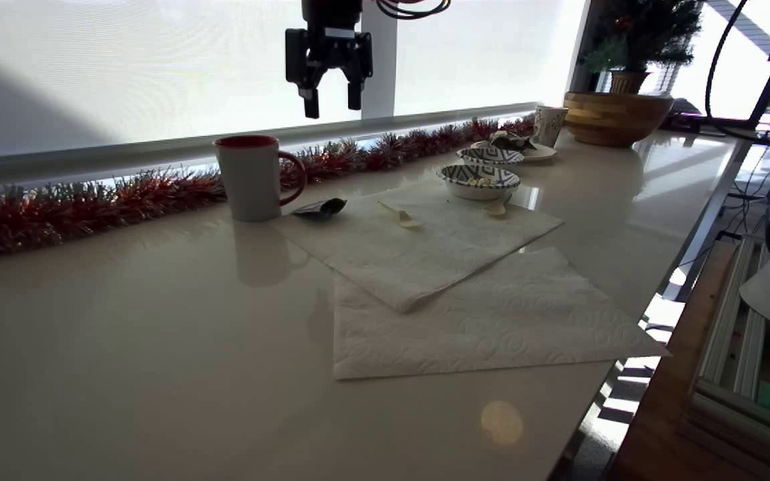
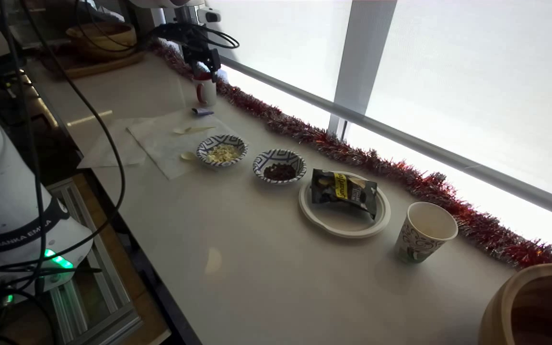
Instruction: Move the bowl and mug to the right
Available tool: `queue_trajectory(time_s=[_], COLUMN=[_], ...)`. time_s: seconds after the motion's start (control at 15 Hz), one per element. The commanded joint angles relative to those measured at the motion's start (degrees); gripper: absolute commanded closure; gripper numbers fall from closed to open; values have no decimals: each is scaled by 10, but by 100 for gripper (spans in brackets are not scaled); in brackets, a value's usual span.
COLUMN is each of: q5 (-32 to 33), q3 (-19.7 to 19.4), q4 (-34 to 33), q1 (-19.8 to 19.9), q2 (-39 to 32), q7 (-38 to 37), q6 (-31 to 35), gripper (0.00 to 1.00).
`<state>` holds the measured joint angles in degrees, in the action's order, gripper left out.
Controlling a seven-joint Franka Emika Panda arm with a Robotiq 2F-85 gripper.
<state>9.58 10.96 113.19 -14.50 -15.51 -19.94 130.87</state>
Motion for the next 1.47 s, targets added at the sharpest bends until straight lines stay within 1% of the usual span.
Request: queue_trajectory(time_s=[0.0,0.2,0.27,0.4,0.53,0.6,0.67,0.8,0.87,0.93,1.07,1.2,1.27,1.4], q5=[-40,-48,-41,-37,-32,-33,-33,-27,-25,-27,-27,-30,-31,-35], q3=[1,-7,-13,-24,-38,-44,-49,-64,-71,-74,-79,-77,-76,-70], q4=[-63,-101,-110,-128,-143,-150,-156,-163,-165,-167,-171,-175,-178,-183], q1=[-22,-43,-52,-67,-82,-88,-93,-106,-110,-111,-113,-111,-111,-107], q2=[-62,-104,-116,-137,-154,-162,-168,-174,-175,-173,-167,-157,-154,-146], q7=[-33,-62,-76,-94,-109,-115,-120,-136,-143,-146,-153,-155,-158,-156], q6=[58,95,109,119,121,114,107,100,98,90,78,54,42,27], gripper=[0,0,0,0,16,32,41,54,62,68,84,97,99,100])
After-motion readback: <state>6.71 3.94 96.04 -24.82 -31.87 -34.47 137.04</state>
